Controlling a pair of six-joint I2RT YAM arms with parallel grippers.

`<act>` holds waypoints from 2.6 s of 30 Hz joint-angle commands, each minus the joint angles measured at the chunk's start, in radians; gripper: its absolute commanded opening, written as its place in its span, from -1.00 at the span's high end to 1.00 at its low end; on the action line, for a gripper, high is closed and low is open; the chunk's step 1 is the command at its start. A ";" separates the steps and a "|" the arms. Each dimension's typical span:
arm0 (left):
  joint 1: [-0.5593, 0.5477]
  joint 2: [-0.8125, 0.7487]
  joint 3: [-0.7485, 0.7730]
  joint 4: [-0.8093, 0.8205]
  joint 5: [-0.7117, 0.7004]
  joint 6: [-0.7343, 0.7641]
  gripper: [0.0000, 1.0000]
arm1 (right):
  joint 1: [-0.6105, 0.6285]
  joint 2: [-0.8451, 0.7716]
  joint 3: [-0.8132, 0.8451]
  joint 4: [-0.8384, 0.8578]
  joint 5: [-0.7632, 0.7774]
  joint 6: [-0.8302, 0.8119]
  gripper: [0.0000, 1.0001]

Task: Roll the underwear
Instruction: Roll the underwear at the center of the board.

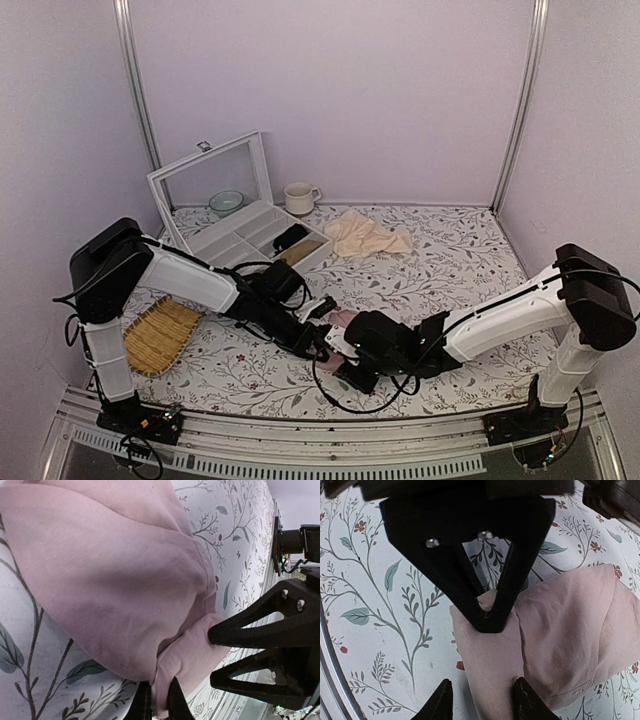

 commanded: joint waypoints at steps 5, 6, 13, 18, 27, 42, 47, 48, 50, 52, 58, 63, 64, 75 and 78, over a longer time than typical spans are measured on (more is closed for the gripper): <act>-0.025 0.037 0.001 -0.061 -0.013 0.016 1.00 | 0.007 0.081 -0.001 0.011 0.004 0.023 0.62; -0.025 0.037 0.001 -0.061 -0.013 0.016 1.00 | 0.007 0.082 -0.005 0.012 0.006 0.028 0.69; -0.018 0.036 0.013 -0.080 -0.049 0.011 0.96 | 0.007 0.070 -0.064 0.061 0.024 0.072 1.00; 0.022 -0.010 -0.001 -0.071 -0.068 -0.013 0.66 | 0.007 0.044 -0.116 0.128 -0.015 0.108 1.00; 0.088 -0.078 0.025 -0.037 -0.073 -0.063 0.61 | 0.004 0.000 -0.182 0.214 -0.083 0.174 1.00; 0.104 -0.015 0.127 -0.006 -0.015 -0.116 0.61 | -0.057 -0.096 -0.334 0.402 -0.243 0.353 1.00; 0.104 -0.001 0.155 -0.036 -0.008 -0.105 0.62 | -0.082 -0.038 -0.361 0.478 -0.301 0.412 1.00; 0.105 0.001 0.158 -0.042 -0.011 -0.101 0.62 | -0.083 -0.023 -0.362 0.492 -0.303 0.421 1.00; 0.105 0.002 0.165 -0.052 -0.010 -0.094 0.62 | -0.084 -0.002 -0.369 0.519 -0.309 0.443 1.00; 0.104 0.002 0.170 -0.056 -0.014 -0.091 0.62 | -0.084 0.012 -0.373 0.534 -0.311 0.464 1.00; 0.108 0.012 0.183 -0.065 -0.011 -0.080 0.63 | -0.092 0.040 -0.376 0.534 -0.335 0.520 1.00; 0.112 0.028 0.195 -0.062 0.014 -0.069 0.63 | -0.100 0.042 -0.398 0.556 -0.349 0.547 1.00; 0.112 0.033 0.197 -0.060 0.024 -0.066 0.64 | -0.100 0.043 -0.398 0.557 -0.349 0.547 1.00; 0.105 0.086 0.230 -0.114 0.084 -0.008 0.71 | -0.129 0.088 -0.439 0.671 -0.428 0.568 1.00; 0.105 0.084 0.231 -0.123 0.072 -0.007 0.71 | -0.138 0.112 -0.443 0.702 -0.468 0.583 1.00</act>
